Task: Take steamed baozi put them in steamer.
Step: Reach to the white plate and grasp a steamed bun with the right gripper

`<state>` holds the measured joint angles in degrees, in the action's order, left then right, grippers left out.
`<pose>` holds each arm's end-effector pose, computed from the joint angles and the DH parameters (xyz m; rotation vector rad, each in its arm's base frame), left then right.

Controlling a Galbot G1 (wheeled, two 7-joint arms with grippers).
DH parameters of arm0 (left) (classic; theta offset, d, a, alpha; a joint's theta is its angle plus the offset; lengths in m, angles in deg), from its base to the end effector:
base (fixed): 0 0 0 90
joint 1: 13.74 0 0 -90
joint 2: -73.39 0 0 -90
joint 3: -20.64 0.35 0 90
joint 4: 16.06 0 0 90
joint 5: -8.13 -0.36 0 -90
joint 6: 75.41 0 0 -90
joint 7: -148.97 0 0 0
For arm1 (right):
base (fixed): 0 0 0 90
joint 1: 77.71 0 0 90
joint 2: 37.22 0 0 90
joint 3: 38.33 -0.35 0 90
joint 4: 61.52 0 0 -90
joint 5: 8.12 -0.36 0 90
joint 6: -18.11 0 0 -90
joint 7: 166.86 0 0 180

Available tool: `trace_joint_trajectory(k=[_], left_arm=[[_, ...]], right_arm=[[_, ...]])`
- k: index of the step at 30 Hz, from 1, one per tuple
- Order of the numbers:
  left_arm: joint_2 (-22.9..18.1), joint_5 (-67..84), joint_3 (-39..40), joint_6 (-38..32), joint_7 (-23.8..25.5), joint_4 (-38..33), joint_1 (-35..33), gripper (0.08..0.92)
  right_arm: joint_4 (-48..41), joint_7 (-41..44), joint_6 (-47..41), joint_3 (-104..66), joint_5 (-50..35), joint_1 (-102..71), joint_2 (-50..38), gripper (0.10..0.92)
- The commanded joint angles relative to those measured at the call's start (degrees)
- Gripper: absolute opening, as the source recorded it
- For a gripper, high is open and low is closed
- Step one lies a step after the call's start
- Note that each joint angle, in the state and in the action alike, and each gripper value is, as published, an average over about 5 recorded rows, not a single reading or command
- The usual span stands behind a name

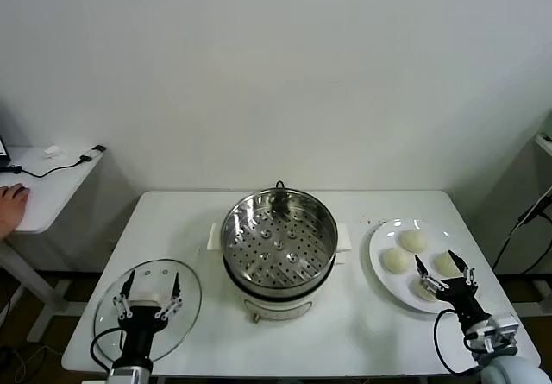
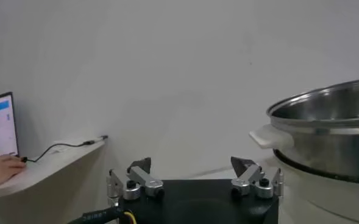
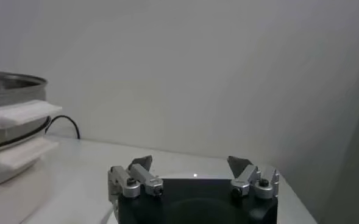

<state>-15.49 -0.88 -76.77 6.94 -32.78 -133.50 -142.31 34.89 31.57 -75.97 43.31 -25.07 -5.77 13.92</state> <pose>0.1335 0.0448 -0.3408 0.1482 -3.0506 -0.3826 0.2718 -0.2349 -0.3081 0.4108 -2.7928 0.5125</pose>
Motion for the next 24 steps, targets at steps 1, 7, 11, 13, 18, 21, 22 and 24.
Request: trace_joint_trajectory(k=[1,7,11,13,18,21,22,24], left_arm=[[0.03,0.22,0.45,-0.27,-0.22,0.24,-0.05,0.823],[-0.28,0.22,1.19,-0.49,-0.35,0.47,0.49,0.823],[-0.20,0.26,1.27,-0.41,-0.35,0.91,1.07,0.823],[0.03,0.30,1.15,-0.42,-0.35,1.15,1.12,0.823],[0.51,0.53,0.50,-0.07,-0.34,1.11,1.13,0.823],[0.62,0.60,0.39,0.11,-0.34,0.93,1.08,0.823],[0.63,0.58,0.40,0.13,-0.34,0.93,1.02,0.823],[0.64,0.51,0.42,0.12,-0.35,0.98,0.87,0.823]], right_arm=[[-4.80,9.14,-5.78,4.15,5.33,8.62,-13.03,0.823],[-14.81,28.93,-4.65,19.72,14.89,23.37,-30.15,0.823],[-21.32,38.75,-1.20,35.96,21.36,40.93,-33.31,0.823],[-25.49,42.34,1.04,45.43,24.88,51.74,-32.21,0.823],[-34.89,48.98,5.09,68.98,29.77,75.83,-27.05,0.823],[-40.30,50.96,6.55,79.78,29.90,85.21,-22.86,0.823],[-42.17,51.35,6.88,82.25,29.97,87.25,-21.23,0.823],[-45.59,51.92,7.44,84.97,30.32,89.68,-18.04,0.823]])
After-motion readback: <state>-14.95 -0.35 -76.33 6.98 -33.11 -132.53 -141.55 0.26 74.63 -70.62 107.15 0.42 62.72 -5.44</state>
